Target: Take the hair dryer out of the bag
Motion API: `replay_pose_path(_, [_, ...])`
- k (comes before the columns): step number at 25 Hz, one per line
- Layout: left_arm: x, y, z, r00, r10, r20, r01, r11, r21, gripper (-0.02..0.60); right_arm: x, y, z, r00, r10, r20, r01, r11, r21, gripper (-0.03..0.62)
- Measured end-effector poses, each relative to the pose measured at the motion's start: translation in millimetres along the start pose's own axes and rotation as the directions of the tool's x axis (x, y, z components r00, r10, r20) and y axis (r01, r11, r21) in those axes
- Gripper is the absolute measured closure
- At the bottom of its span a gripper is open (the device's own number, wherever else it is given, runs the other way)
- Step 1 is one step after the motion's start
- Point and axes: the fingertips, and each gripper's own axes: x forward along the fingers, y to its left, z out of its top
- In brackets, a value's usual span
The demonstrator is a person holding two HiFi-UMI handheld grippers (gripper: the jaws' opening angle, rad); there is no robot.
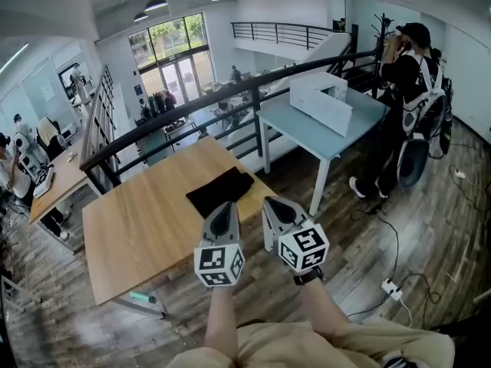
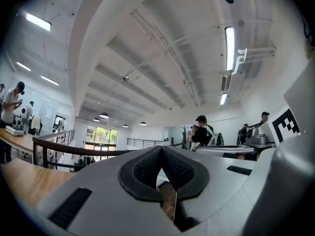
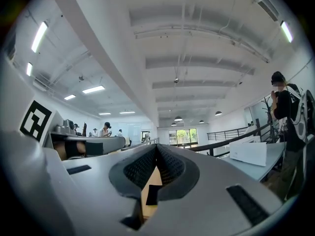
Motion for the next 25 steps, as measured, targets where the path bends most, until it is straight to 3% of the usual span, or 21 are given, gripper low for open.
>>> replay_pose_path(12, [29.9, -12.9, -35.8, 0.999, 0.013, -0.051, -0.013, 1.0, 0.009, 0.569, 7.8, -24.3, -37.6, 0.998, 0.05, -0.039, -0.047, 0.997, 0.068, 0.58])
replay_pose_path(18, [81.8, 19.7, -59.6, 0.998, 0.034, -0.061, -0.034, 0.999, 0.0, 0.569, 62.4, -52.3, -64.1, 0.996, 0.063, -0.069, -0.058, 0.996, 0.066, 0.58])
replay_pose_path(25, [169.7, 83.9, -62.1, 0.998, 0.03, -0.051, -0.031, 0.999, -0.015, 0.569, 169.8, -84.7, -67.7, 0.994, 0.08, -0.071, -0.075, 0.995, 0.06, 0.58])
